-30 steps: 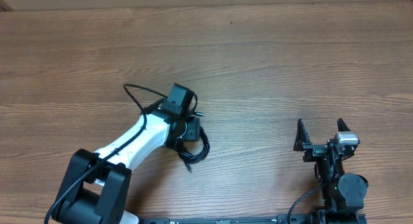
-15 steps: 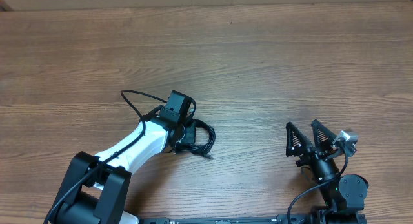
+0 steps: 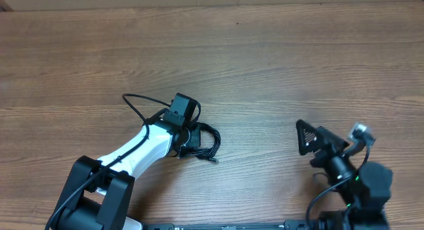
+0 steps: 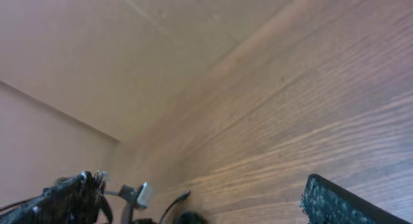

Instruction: Untangle cables

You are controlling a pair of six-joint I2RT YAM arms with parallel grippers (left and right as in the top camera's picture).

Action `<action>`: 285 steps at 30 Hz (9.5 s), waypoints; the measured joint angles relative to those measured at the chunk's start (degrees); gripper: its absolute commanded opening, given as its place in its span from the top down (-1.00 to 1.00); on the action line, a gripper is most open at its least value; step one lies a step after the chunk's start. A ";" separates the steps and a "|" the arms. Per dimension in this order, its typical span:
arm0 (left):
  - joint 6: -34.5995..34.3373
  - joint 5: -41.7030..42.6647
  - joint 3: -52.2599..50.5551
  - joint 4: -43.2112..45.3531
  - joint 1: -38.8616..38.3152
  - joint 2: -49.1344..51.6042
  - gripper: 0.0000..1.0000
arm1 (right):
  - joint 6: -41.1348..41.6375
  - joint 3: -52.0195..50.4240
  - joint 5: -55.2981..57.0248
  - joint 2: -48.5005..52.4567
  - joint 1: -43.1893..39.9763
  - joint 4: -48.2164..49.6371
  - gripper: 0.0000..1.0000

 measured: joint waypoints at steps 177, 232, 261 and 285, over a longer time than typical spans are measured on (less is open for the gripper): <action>-32.41 19.17 1.70 18.58 -10.78 7.15 0.92 | -0.20 9.27 -5.29 55.21 23.96 -1.25 -1.00; -15.69 17.81 2.27 4.59 7.65 -6.12 0.91 | -0.17 9.27 -5.31 55.21 23.96 -1.25 -1.00; -20.02 15.02 2.25 -3.08 7.65 -6.12 0.91 | -0.17 9.25 -5.31 55.21 23.96 0.15 -1.00; -25.77 11.52 2.25 -4.07 7.65 -6.12 0.91 | 13.77 9.27 -7.82 55.21 23.96 12.79 -0.54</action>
